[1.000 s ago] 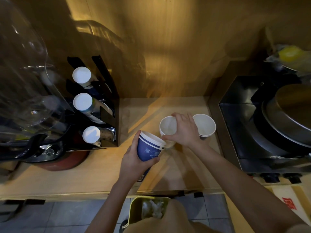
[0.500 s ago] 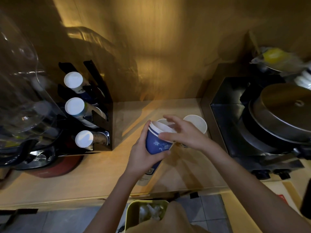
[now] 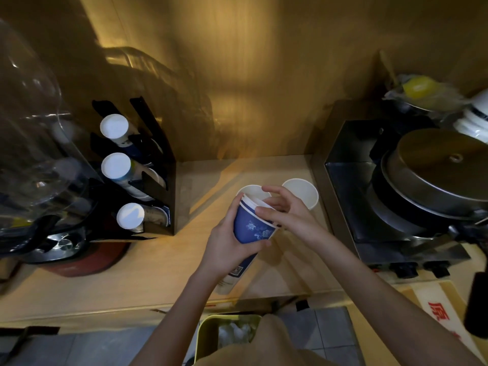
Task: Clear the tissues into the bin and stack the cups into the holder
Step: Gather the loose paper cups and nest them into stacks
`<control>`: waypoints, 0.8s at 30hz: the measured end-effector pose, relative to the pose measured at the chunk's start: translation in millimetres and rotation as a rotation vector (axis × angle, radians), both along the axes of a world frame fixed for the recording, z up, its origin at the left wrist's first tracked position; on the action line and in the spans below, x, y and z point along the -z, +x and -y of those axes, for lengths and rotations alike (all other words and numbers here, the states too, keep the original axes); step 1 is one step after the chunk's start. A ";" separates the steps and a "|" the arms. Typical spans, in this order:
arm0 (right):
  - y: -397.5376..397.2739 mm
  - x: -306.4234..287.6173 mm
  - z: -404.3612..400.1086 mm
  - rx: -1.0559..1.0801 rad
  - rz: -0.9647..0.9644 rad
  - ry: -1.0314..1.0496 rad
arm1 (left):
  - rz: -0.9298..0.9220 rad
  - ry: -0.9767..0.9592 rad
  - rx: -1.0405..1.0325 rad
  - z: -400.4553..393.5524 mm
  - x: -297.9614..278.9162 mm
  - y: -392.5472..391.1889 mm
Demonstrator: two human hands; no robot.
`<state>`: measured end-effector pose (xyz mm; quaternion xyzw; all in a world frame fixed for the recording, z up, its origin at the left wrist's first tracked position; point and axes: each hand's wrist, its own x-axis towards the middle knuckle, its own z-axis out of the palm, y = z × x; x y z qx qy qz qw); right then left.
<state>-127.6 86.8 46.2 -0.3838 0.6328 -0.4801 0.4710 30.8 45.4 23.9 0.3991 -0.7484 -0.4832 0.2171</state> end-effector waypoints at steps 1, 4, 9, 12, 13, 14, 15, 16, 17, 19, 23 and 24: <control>1.2 1.4 0.2 0.018 0.014 0.002 | 0.005 -0.004 0.000 -0.2 0.1 0.8; 4.4 4.5 0.8 0.047 0.058 0.009 | 0.020 0.002 0.003 -0.7 1.3 3.2; 5.0 8.6 1.2 0.057 0.099 0.014 | 0.037 0.016 0.003 -1.3 2.1 8.2; 5.5 9.4 1.7 0.063 0.108 0.017 | 0.066 0.005 0.021 1.0 -0.1 11.3; 6.3 9.9 2.2 0.068 0.113 0.014 | 0.078 0.000 0.028 2.0 -1.4 12.0; 7.5 9.7 2.7 0.075 0.119 0.007 | 0.089 -0.006 0.032 3.5 -2.5 12.3; 8.4 10.2 3.2 0.086 0.125 -0.001 | 0.099 -0.012 0.033 5.1 -3.7 12.3; 9.5 10.2 3.6 0.095 0.130 -0.009 | 0.106 -0.018 0.032 6.7 -4.5 12.0; 10.3 10.4 4.3 0.102 0.135 -0.014 | 0.112 -0.024 0.029 7.7 -5.4 11.7; 11.2 9.7 5.3 0.109 0.146 -0.015 | 0.112 -0.028 0.016 8.1 -6.9 11.7; 11.9 10.9 7.7 0.105 0.166 -0.013 | 0.086 0.047 0.017 8.8 -10.2 15.0; 10.8 10.2 8.0 0.125 0.183 -0.023 | 0.061 0.123 0.022 9.6 -9.9 16.7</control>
